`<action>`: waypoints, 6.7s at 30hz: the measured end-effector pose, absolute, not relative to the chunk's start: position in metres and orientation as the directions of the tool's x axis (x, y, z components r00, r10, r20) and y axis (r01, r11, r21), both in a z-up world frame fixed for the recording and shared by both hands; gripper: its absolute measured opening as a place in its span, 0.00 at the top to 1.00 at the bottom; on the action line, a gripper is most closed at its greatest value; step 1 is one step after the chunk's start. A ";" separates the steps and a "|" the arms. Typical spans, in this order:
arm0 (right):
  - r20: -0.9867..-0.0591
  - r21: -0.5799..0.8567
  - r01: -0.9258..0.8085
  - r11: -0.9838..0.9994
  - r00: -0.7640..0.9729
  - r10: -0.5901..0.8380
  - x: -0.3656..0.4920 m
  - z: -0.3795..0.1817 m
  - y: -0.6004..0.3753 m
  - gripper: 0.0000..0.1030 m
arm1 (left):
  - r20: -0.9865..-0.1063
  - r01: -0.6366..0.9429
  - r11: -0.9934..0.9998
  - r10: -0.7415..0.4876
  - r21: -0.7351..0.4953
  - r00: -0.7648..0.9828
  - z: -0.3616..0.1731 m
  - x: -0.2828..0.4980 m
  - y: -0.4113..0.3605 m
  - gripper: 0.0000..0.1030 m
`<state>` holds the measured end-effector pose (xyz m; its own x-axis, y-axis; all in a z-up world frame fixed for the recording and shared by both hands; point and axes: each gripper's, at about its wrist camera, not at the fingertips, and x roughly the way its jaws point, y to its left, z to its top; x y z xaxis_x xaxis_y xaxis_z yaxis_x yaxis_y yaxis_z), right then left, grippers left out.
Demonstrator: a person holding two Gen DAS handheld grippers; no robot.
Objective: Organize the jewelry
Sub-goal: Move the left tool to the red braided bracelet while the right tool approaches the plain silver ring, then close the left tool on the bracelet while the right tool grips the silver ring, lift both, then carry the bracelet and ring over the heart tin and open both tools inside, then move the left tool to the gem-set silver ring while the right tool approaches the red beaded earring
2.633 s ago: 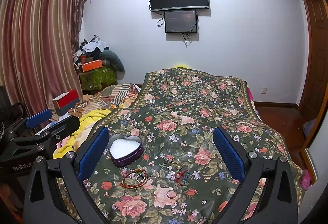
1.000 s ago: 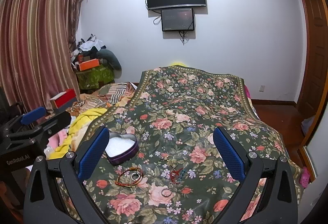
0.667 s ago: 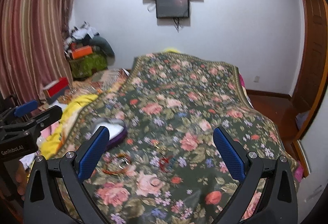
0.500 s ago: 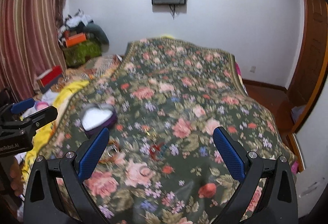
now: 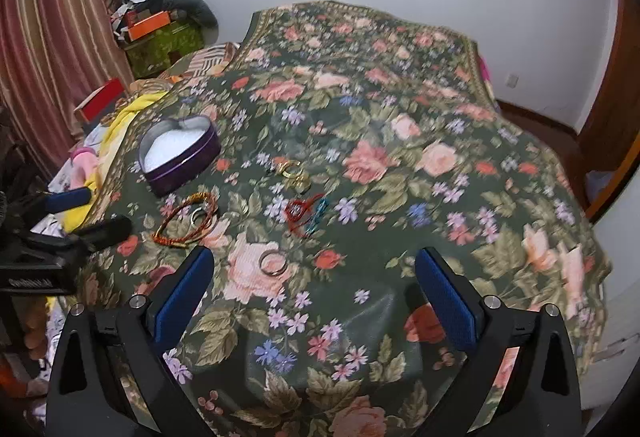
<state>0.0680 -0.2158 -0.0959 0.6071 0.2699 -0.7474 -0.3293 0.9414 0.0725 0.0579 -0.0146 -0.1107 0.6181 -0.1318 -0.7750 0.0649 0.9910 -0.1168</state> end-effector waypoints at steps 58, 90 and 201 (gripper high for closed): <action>-0.819 0.184 -0.432 0.883 0.430 0.380 0.095 -0.142 -0.195 0.81 | -0.787 0.196 0.956 -0.290 -0.216 0.544 -0.143 0.090 -0.035 0.90; -0.676 0.184 -0.501 0.846 0.560 0.479 0.112 -0.064 -0.160 0.81 | -0.620 0.112 0.981 -0.189 -0.160 0.761 -0.052 0.075 0.008 0.96; -0.829 0.161 -0.425 0.891 0.432 0.356 0.121 -0.133 -0.211 0.60 | -0.819 0.218 0.966 -0.233 -0.135 0.524 -0.142 0.118 -0.066 0.75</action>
<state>0.1212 -0.2107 -0.1325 0.4316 0.3555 -0.8291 -0.4252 0.8907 0.1607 0.1179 -0.0663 -0.1425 0.5245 -0.2332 -0.8189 0.2183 0.9665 -0.1354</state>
